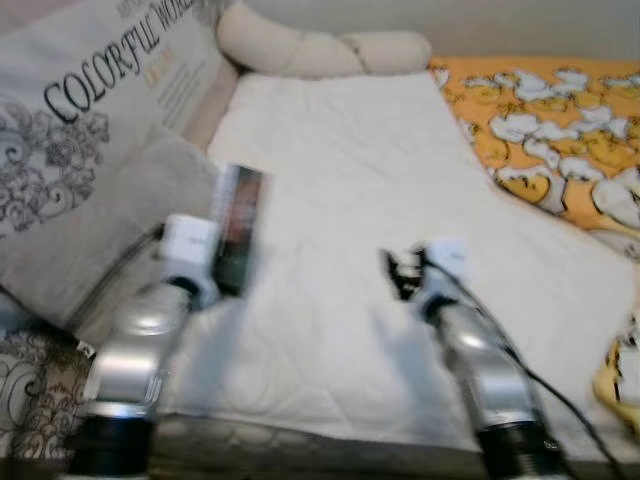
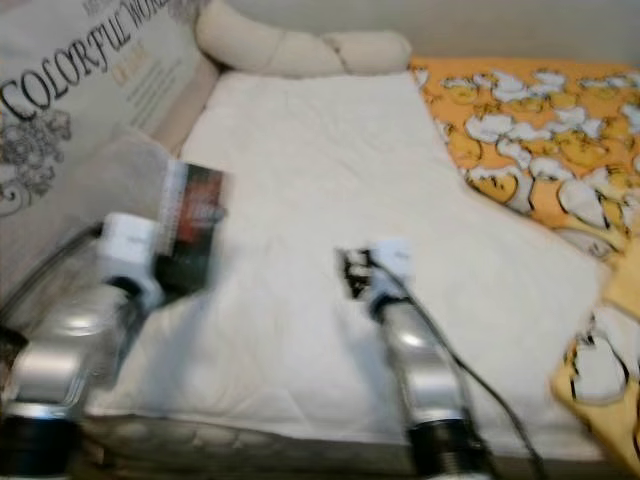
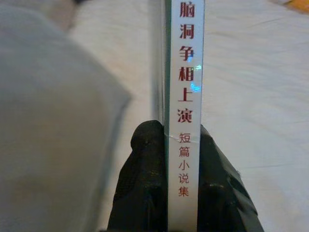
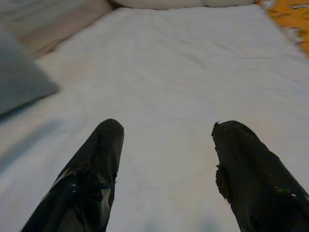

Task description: Clean up the room

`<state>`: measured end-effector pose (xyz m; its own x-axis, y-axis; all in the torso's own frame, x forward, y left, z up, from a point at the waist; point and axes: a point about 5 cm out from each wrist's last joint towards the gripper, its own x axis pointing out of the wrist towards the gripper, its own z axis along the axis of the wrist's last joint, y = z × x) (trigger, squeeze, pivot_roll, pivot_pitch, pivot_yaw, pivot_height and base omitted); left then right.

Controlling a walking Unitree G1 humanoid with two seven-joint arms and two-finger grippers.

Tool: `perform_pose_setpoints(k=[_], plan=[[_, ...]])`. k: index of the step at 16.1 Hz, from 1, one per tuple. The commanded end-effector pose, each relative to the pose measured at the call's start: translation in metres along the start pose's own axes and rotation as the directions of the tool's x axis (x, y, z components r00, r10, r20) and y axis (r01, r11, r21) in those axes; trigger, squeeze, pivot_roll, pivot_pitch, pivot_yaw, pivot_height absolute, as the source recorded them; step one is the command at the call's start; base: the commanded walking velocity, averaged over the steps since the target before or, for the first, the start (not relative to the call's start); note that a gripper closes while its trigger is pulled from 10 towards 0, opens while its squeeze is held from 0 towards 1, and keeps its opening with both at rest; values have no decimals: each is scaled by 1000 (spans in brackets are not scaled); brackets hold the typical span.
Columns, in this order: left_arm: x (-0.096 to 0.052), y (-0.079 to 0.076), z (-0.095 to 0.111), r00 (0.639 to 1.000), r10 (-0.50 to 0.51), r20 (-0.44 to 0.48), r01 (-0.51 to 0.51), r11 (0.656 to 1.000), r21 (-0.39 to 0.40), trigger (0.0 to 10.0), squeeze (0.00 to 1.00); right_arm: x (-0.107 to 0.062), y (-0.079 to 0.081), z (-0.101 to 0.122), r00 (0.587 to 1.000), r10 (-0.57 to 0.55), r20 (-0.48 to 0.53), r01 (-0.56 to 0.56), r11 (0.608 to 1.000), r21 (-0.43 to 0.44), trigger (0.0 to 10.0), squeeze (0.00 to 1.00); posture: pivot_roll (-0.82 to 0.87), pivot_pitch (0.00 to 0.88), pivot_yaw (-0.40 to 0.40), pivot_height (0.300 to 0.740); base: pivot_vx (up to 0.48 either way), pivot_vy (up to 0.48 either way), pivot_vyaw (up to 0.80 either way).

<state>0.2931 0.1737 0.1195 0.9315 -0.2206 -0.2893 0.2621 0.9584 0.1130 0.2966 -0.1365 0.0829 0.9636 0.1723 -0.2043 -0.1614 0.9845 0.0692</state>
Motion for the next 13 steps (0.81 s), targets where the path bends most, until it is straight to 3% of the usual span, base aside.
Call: perform_pose_setpoints(k=[1, 4, 13], plan=[[-3, 10, 11, 998, 31, 47, -32, 999, 20, 10000, 0, 3, 11, 6, 999, 30, 20, -30, 999, 10, 10000, 0, -42, 0, 5, 740, 304, 0, 0], [-3, 8, 11, 999, 27, 46, -28, 999, 19, 10000, 0, 3, 10, 6, 999, 26, 19, -26, 1000, 9, 10000, 0, -45, 0, 8, 740, 301, 0, 0], [-2, -2, 9, 999, 25, 37, -24, 999, -26, 10000, 0, -2, 10, 7, 998, 52, 21, -53, 998, 36, 10000, 0, -44, 0, 2, 740, 0, 0, 0]])
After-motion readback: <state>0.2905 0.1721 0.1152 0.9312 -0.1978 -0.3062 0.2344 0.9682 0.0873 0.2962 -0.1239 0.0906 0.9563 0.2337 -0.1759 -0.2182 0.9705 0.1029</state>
